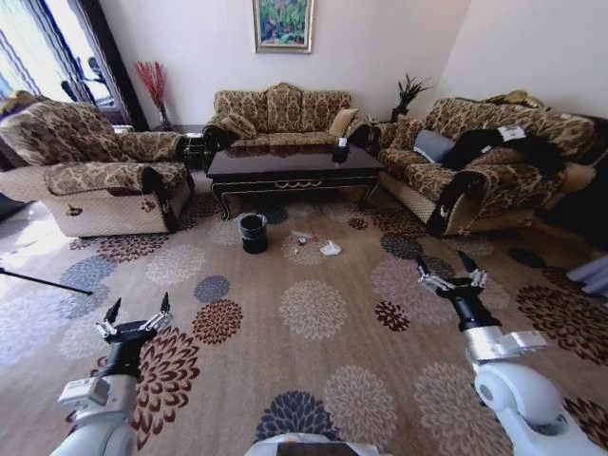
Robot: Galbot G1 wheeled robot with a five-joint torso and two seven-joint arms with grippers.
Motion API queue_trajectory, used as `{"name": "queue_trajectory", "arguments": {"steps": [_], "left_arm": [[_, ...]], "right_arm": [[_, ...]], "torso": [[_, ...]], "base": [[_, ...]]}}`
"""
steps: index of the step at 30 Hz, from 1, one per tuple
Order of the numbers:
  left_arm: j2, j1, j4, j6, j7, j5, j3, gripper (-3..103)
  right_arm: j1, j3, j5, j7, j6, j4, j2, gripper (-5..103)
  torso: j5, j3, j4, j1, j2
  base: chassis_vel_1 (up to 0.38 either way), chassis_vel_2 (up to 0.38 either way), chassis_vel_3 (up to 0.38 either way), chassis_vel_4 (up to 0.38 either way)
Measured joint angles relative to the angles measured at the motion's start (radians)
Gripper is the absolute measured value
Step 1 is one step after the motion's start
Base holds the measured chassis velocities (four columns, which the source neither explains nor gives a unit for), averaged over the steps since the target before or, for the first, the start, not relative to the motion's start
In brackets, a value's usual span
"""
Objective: Move to the front of the table and pick up the trash from the floor, then place it into the trash bin.
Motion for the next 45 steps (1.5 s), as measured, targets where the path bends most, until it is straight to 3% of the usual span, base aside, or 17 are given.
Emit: {"name": "queue_trajectory", "arguments": {"steps": [3, 8, 14, 16, 18, 23, 37, 45], "left_arm": [[0.004, -0.006, 0.002, 0.004, 0.002, -0.006, -0.008, 100], [0.015, -0.021, 0.033, 0.017, 0.0, -0.011, -0.048, 100], [0.013, -0.007, 0.026, 0.019, 0.006, 0.0, -0.049, 100], [0.012, -0.004, 0.019, 0.023, 0.008, 0.001, -0.041, 100], [0.014, -0.006, 0.008, 0.034, 0.01, -0.002, -0.034, 100], [0.016, 0.0, 0.002, 0.037, 0.013, -0.002, -0.029, 100], [0.013, 0.005, -0.009, 0.031, 0.015, 0.004, -0.018, 100], [0.008, 0.008, -0.009, 0.029, 0.017, 0.01, -0.014, 100]], "right_arm": [[-0.008, 0.017, -0.005, 0.003, -0.016, 0.005, -0.008, 100], [-0.037, 0.081, -0.083, 0.056, -0.146, -0.01, -0.022, 100], [-0.054, 0.082, -0.029, 0.056, -0.172, -0.001, -0.031, 100], [-0.065, 0.066, 0.015, 0.032, -0.175, 0.023, -0.032, 100], [-0.08, 0.044, 0.061, -0.049, -0.159, 0.058, -0.031, 100], [-0.092, 0.031, 0.054, -0.138, -0.153, 0.077, -0.03, 100], [-0.112, 0.043, 0.018, -0.077, -0.158, 0.08, -0.011, 100], [-0.128, 0.047, 0.001, -0.016, -0.244, 0.089, 0.001, 100]], "torso": [[0.0, -0.006, 0.0, -0.004, -0.01], [0.0, -0.021, -0.0003, -0.015, -0.036], [0.0, -0.033, 0.0, -0.023, -0.056], [0.0, -0.039, 0.0, -0.027, -0.065], [-0.0001, -0.046, 0.0, -0.031, -0.077], [0.0, -0.057, 0.0, -0.04, -0.097], [0.0, -0.09, -0.0001, -0.062, -0.152], [0.0, -0.11, -0.0001, -0.076, -0.185]], "base": [[0.0, 0.0, 0.0, 0.0], [0.0, 0.0, 0.0, 0.0], [0.0, 0.0, 0.0, 0.0], [0.0, 0.0, 0.0, 0.0], [0.0, 0.0, 0.0, 0.0], [0.0, 0.0, 0.0, 0.0], [0.0, 0.0, 0.0, 0.0], [0.0, 0.0, 0.0, 0.0]]}}
